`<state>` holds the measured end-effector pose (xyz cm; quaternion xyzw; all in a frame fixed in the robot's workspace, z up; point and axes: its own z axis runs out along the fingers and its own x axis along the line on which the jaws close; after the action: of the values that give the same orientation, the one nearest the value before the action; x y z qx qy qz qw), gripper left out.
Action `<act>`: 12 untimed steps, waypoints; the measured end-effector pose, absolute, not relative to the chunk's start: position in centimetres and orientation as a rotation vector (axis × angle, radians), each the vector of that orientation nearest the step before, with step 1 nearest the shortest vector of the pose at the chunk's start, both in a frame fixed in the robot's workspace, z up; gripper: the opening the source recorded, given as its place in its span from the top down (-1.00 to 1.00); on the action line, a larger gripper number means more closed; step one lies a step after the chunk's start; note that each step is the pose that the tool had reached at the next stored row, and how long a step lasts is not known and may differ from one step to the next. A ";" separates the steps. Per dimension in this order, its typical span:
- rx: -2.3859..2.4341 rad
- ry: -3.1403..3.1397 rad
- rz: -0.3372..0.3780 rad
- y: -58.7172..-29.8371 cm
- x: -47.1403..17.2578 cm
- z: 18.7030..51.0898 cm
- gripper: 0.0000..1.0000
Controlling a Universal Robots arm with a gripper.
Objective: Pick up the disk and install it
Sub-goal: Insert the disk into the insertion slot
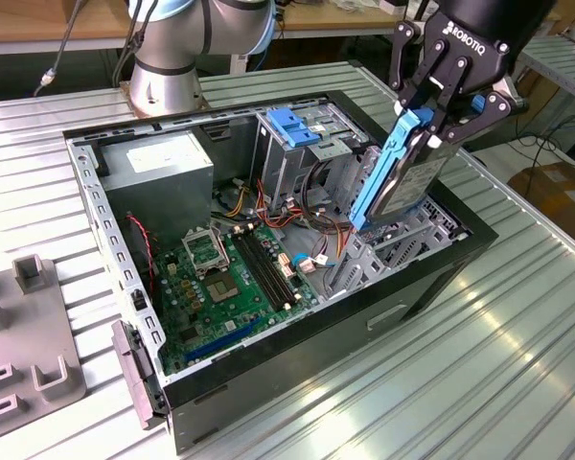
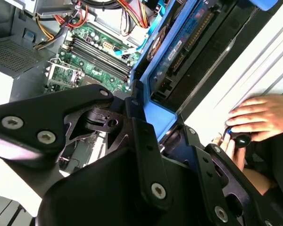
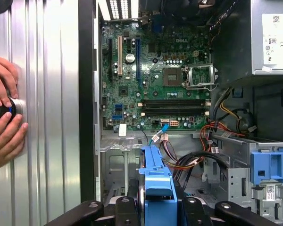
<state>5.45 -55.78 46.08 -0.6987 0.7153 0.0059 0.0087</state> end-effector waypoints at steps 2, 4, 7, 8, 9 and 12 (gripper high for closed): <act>-2.190 2.244 0.000 -55.8 5.7 46.1 0.26; -2.198 2.254 -0.020 -55.8 5.8 46.1 0.26; -2.200 2.261 -0.031 -55.8 6.1 46.0 0.26; -2.198 2.264 -0.032 -55.8 6.1 46.0 0.26; -2.194 2.267 -0.032 -55.8 6.1 46.0 0.26; -2.187 2.275 -0.032 -55.8 6.2 45.8 0.26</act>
<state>6.16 -55.78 45.84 -0.6930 0.7208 -0.0100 -0.0069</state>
